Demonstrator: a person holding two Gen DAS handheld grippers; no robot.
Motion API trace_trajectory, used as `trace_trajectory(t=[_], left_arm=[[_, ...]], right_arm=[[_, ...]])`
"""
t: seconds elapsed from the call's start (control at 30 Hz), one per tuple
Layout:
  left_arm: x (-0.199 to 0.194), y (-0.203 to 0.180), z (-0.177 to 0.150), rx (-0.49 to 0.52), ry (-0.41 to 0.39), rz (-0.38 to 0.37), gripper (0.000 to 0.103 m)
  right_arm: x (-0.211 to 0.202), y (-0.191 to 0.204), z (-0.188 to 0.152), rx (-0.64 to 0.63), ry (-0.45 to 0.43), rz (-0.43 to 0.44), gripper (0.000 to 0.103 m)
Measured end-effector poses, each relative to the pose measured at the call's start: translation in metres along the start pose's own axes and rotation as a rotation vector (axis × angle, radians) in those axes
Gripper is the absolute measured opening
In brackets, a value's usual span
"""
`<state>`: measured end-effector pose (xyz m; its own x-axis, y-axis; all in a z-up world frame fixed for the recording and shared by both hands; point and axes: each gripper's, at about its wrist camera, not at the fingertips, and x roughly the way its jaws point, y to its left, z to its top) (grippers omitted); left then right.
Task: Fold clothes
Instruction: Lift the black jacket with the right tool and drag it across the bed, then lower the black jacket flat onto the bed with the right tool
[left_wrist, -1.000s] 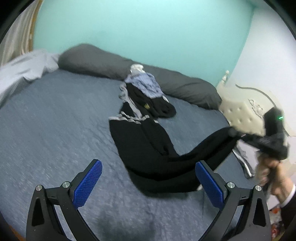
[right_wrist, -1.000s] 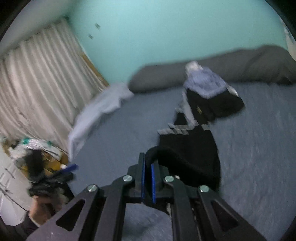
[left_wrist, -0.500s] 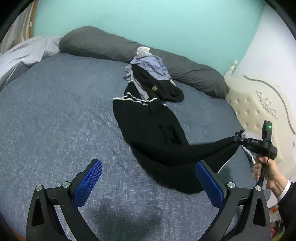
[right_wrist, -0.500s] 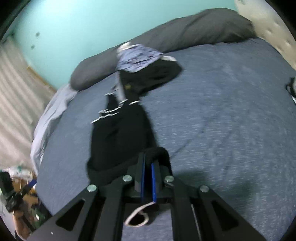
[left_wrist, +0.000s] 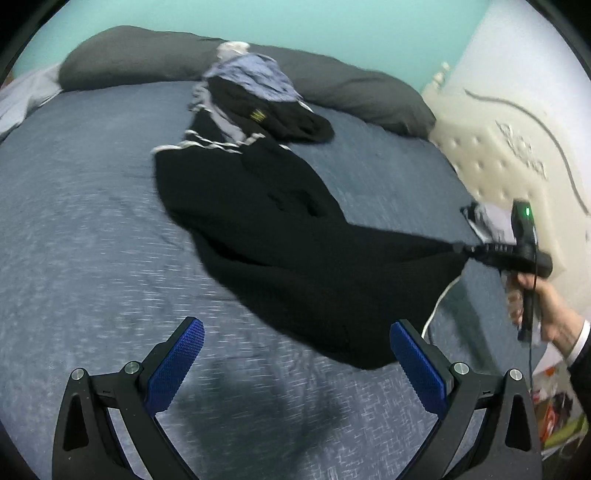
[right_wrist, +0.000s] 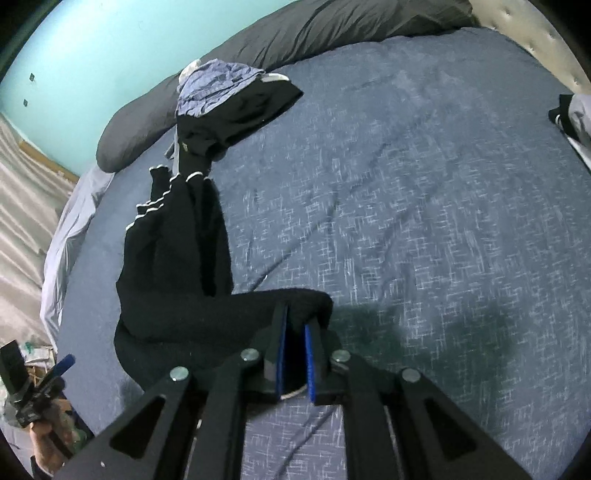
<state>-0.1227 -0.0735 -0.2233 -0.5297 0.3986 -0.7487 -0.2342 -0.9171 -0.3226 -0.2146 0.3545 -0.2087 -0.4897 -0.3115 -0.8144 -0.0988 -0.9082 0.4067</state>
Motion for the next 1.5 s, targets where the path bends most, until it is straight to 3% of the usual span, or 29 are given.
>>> trace_trajectory(t=[0.1, 0.17, 0.23, 0.3, 0.47, 0.7, 0.93, 1.2, 1.5], left_arm=[[0.015, -0.017, -0.004, 0.048, 0.021, -0.012, 0.103], [0.025, -0.028, -0.008, 0.081, 0.035, -0.018, 0.103], [0.034, -0.042, -0.012, 0.106, 0.051, -0.033, 0.103], [0.041, -0.053, -0.016, 0.121, 0.060, -0.038, 0.103], [0.058, -0.082, -0.029, 0.161, 0.082, -0.042, 0.103], [0.080, -0.103, -0.039, 0.122, 0.075, 0.004, 0.103], [0.104, -0.133, -0.048, 0.179, 0.091, 0.059, 0.103], [0.130, -0.130, -0.052, 0.164, 0.105, 0.154, 0.101], [0.125, -0.105, -0.053, 0.132, 0.096, 0.162, 0.071]], right_arm=[[0.000, -0.002, -0.001, -0.017, 0.012, 0.014, 0.013], [0.000, -0.004, -0.002, -0.015, 0.020, 0.034, 0.024], [-0.004, -0.007, -0.002, -0.006, 0.007, 0.030, 0.043], [-0.008, -0.012, -0.003, 0.009, -0.009, 0.030, 0.048], [-0.021, -0.026, -0.005, 0.044, -0.032, 0.027, 0.048], [-0.035, -0.044, -0.014, 0.073, -0.045, 0.035, 0.053], [-0.043, -0.050, -0.017, 0.067, -0.055, 0.024, 0.054], [-0.052, -0.057, -0.021, 0.061, -0.067, 0.010, 0.055], [-0.042, -0.048, -0.024, 0.046, -0.064, 0.060, 0.058]])
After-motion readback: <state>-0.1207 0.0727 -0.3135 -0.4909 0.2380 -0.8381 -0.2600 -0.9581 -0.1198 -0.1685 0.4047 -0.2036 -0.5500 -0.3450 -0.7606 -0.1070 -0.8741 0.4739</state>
